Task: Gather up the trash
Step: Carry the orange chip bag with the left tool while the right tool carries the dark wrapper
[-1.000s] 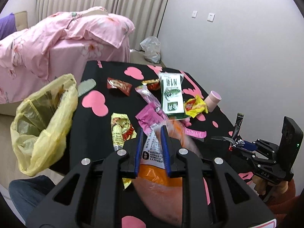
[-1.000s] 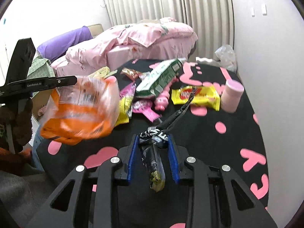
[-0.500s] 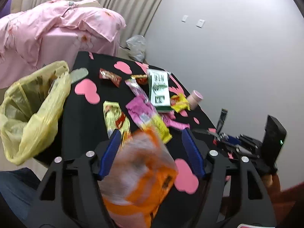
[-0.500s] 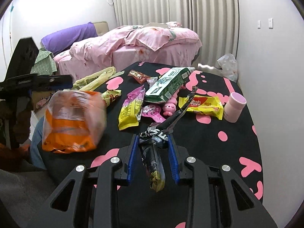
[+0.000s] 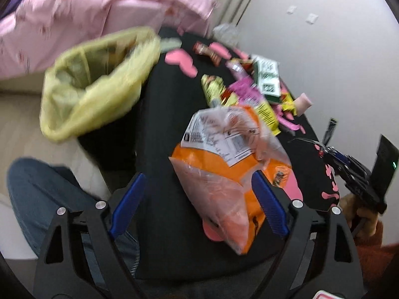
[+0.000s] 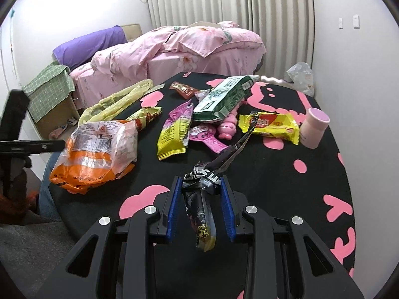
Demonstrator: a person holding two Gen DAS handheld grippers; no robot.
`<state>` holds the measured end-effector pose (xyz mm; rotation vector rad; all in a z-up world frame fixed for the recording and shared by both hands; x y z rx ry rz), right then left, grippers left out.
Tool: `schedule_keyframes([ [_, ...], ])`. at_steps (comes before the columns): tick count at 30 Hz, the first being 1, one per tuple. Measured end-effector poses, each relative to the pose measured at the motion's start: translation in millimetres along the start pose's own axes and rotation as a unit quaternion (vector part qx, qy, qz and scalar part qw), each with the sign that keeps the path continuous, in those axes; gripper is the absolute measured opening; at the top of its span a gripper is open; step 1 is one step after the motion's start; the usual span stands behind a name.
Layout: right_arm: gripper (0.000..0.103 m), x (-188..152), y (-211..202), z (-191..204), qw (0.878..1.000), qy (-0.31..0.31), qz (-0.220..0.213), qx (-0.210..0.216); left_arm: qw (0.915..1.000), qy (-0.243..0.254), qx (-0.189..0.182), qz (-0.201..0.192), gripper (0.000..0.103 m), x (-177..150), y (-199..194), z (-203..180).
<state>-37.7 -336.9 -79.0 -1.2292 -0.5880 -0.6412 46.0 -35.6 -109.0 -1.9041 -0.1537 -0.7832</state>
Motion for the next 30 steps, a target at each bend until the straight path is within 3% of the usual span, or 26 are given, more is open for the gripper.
schedule_keyframes([
  [4,0.03,3,-6,3,1.0,-0.007,-0.008,-0.004,0.9992,-0.028,-0.007,0.028,0.051,1,18,3],
  [6,0.03,8,-12,2,1.0,-0.003,-0.019,-0.002,0.9993,-0.033,-0.008,0.013,0.027,1,10,6],
  [8,0.03,15,-18,3,1.0,0.003,-0.03,0.008,0.9985,-0.048,-0.017,-0.021,0.024,7,-7,12],
  [12,0.03,37,-22,14,0.999,-0.005,-0.047,0.026,0.9947,-0.041,0.016,-0.093,0.023,25,-46,22],
  [16,0.03,59,-20,35,0.997,-0.04,-0.057,0.038,0.9842,-0.029,0.102,-0.142,0.023,47,-77,41],
  [19,0.03,76,-13,56,0.994,-0.074,-0.062,0.044,0.9653,-0.018,0.185,-0.183,0.023,66,-100,62],
  [28,0.03,127,38,120,0.984,-0.145,-0.049,0.093,0.927,-0.017,0.316,-0.201,0.024,90,-110,114],
  [30,0.03,140,58,136,0.981,-0.157,-0.04,0.109,0.9226,-0.024,0.33,-0.199,0.024,89,-107,126],
])
Point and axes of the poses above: each gripper's, at about its wrist camera, not at the fingertips, and y roughly the way its jaws point, z to its left, x to its top, the point moved 4 cm from there along y, roughly the way its jaws point, and after that the axes turned 10 degrees about y, right-handed, at the moved point
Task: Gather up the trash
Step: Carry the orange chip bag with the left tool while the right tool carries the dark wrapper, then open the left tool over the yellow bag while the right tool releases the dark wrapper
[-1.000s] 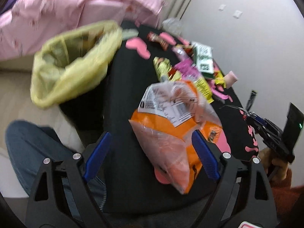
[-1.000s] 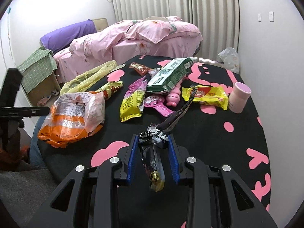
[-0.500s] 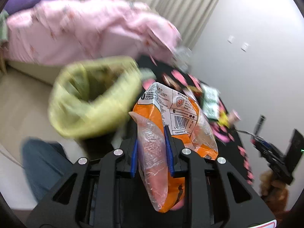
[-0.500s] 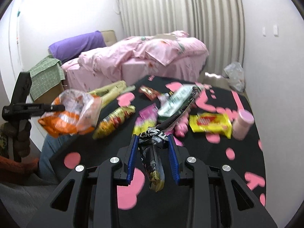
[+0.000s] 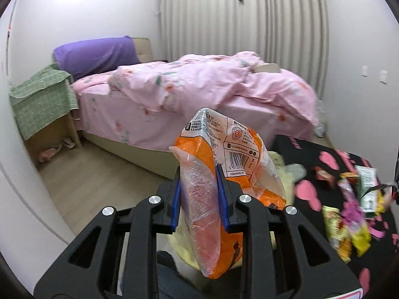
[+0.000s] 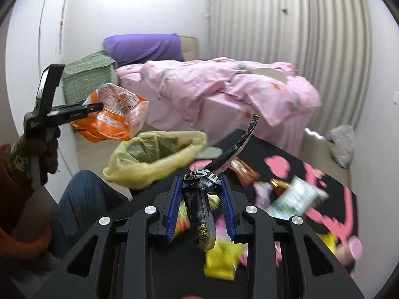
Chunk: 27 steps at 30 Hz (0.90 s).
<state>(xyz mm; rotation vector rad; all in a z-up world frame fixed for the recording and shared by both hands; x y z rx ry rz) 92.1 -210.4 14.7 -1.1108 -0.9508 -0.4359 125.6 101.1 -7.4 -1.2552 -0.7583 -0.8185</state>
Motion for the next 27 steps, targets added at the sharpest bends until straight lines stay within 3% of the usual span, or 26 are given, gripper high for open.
schedule_keyframes([
  [3,0.03,28,51,12,0.999,-0.023,0.017,0.029,0.9997,-0.004,0.021,0.015,0.024,-3,27,10],
  [5,0.03,44,84,19,0.998,-0.028,0.025,0.043,0.9994,0.001,0.015,0.03,0.024,-6,49,9],
  [9,0.03,70,153,33,0.995,-0.022,0.052,0.081,0.9943,0.014,-0.047,0.094,0.024,-28,99,-9],
  [12,0.03,72,202,49,0.99,-0.022,0.088,0.108,0.9822,0.046,-0.102,0.151,0.024,-54,122,-32],
  [14,0.03,67,234,61,0.986,-0.025,0.117,0.117,0.9785,0.052,-0.108,0.167,0.024,-63,130,-38],
  [17,0.03,54,275,73,0.979,-0.025,0.163,0.122,0.9783,0.037,-0.098,0.179,0.024,-69,139,-29],
  [19,0.03,46,294,75,0.975,-0.022,0.186,0.117,0.9816,0.04,-0.064,0.175,0.024,-67,144,-20],
  [23,0.03,28,304,74,0.972,-0.017,0.211,0.102,0.9856,0.026,-0.027,0.165,0.024,-59,153,-6],
  [27,0.03,14,297,69,0.97,-0.046,0.225,0.077,0.9863,0.001,-0.025,0.163,0.024,-55,164,5],
])
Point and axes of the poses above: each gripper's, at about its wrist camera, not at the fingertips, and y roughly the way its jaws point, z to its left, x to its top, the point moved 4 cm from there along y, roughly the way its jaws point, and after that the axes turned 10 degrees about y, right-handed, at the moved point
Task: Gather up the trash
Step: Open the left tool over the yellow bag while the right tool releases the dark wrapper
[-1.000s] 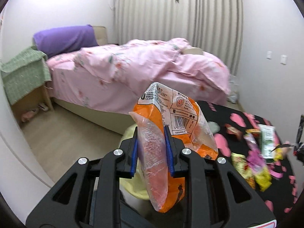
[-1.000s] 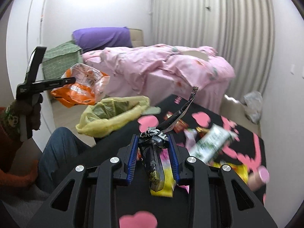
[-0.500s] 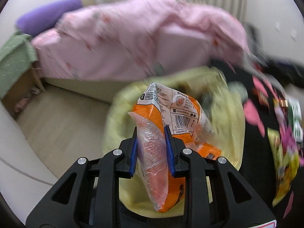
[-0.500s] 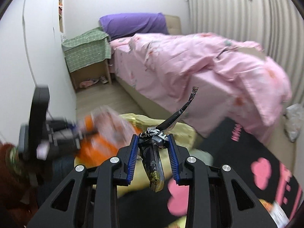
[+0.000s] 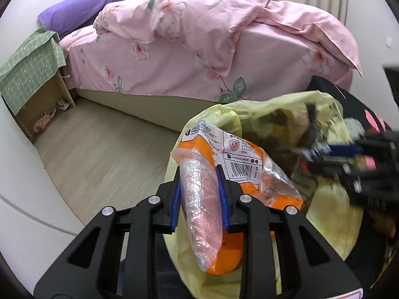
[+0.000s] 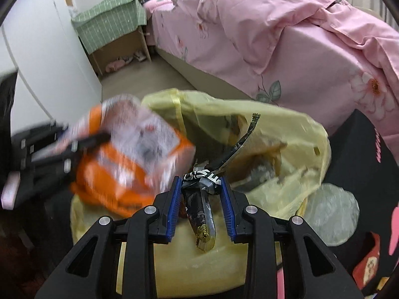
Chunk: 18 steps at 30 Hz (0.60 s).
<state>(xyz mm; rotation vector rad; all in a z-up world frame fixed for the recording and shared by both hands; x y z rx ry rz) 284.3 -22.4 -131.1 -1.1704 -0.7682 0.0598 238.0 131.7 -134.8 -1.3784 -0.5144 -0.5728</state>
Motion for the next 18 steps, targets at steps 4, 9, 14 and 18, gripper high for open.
schedule_keyframes([
  [4,0.03,-15,-7,-22,1.0,0.014,0.008,-0.003,0.9998,-0.013,-0.013,0.003,0.024,3,7,-1],
  [9,0.03,-13,-21,-25,0.999,0.02,-0.023,0.027,0.9981,-0.033,-0.052,0.001,0.027,0,6,1],
  [14,0.033,-2,-32,-13,0.998,-0.007,-0.055,0.029,0.989,-0.089,-0.117,-0.014,0.044,2,-4,9],
  [18,0.046,-2,-32,-7,0.998,-0.019,-0.046,0.039,0.9754,-0.131,-0.168,-0.057,0.075,9,-21,20],
])
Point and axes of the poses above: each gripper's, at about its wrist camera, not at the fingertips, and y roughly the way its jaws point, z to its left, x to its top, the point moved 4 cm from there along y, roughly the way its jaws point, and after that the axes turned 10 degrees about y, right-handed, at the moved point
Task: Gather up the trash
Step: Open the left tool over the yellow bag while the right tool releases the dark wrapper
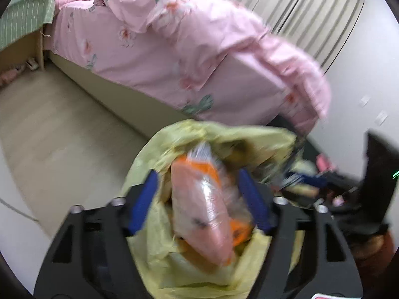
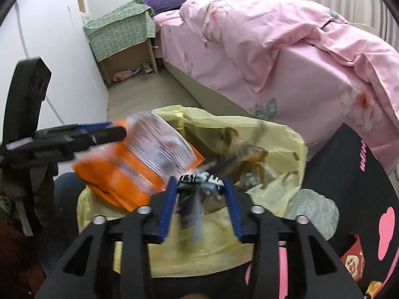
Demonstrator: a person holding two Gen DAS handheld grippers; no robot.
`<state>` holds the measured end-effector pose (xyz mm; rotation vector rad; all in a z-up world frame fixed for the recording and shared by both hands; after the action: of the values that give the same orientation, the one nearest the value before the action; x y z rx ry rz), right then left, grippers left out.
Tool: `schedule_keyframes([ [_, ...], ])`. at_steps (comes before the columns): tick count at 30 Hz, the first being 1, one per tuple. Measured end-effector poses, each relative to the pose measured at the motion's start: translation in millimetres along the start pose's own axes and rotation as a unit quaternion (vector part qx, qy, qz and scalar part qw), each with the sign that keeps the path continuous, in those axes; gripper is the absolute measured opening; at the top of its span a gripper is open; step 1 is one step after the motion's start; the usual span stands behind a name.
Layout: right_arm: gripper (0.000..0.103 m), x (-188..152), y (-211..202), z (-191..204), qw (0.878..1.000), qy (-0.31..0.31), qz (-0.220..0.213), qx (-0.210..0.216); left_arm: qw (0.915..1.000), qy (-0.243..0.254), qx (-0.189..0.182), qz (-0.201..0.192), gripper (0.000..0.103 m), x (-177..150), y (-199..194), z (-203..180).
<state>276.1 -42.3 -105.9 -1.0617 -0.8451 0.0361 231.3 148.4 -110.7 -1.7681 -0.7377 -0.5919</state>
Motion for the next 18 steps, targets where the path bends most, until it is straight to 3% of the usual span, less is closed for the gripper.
schedule_keyframes([
  [2,0.057,1,0,4,1.0,-0.009,-0.001,-0.002,0.9997,-0.004,-0.003,-0.024,0.078,6,-10,-1],
  [8,0.057,-7,-35,5,1.0,-0.002,-0.022,-0.017,0.9984,-0.006,0.021,-0.052,0.085,17,-33,-7],
  [12,0.057,-22,-77,-10,0.998,0.021,-0.052,-0.036,0.9979,0.004,0.013,-0.063,0.09,15,-46,-21],
  [18,0.057,-83,-150,-46,0.991,0.07,-0.076,-0.087,0.9972,0.041,-0.026,-0.057,0.094,4,-44,-73],
])
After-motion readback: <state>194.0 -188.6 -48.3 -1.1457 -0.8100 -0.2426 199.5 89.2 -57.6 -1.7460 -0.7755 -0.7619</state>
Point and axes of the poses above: each gripper's, at about its wrist camera, not at the fingertips, and y roughly the way its jaws point, z to its left, x to its top, the point moved 4 cm from there along y, roughly the way its jaws point, and after that the axes turned 10 degrees about y, right-handed, at the moved point
